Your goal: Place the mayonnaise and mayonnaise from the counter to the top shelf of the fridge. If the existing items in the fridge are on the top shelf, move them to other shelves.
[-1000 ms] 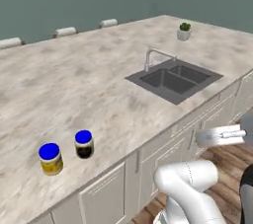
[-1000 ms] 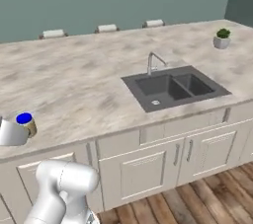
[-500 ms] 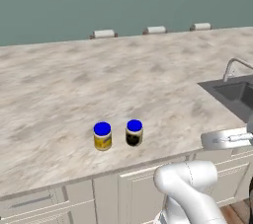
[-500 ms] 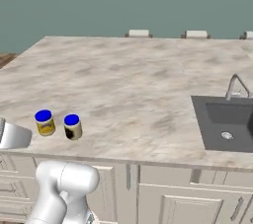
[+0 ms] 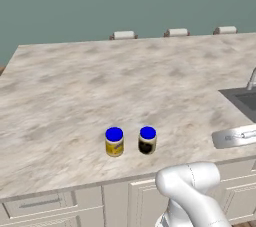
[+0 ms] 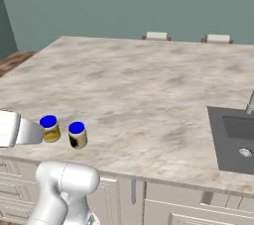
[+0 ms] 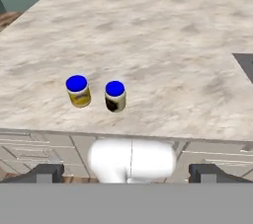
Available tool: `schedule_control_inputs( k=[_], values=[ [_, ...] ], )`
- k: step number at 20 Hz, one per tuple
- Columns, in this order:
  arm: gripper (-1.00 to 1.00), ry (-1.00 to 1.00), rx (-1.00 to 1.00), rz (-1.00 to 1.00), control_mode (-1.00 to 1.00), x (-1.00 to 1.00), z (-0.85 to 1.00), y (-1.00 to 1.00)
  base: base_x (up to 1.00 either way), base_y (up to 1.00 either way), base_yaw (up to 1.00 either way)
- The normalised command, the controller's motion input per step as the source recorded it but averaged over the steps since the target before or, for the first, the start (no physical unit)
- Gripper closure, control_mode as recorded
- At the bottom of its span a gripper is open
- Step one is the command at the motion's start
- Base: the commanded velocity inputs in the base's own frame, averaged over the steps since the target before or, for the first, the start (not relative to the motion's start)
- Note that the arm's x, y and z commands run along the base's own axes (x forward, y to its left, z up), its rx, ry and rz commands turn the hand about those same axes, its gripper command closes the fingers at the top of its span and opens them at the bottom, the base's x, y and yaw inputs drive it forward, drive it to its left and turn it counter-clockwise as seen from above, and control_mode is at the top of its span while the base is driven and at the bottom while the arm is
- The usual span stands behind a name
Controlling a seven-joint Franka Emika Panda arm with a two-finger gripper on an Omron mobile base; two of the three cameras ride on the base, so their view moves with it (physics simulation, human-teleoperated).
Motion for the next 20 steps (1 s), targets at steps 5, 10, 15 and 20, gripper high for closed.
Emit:
schedule_control_inputs(
  k=[5,10,15,20],
  values=[
    [-1.00,0.14,0.01,0.48,-1.00,0.91,-0.01,-0.64,0.00,0.00,0.00],
    [-1.00,0.17,0.06,0.62,-1.00,0.89,-0.17,-0.33,0.00,0.00,0.00],
    [-1.00,-0.01,0.27,0.73,-1.00,0.95,-0.52,-0.04,0.00,0.00,0.00],
    [-1.00,-0.14,0.37,0.68,-1.00,0.47,-0.82,0.06,0.00,0.00,0.00]
  ],
)
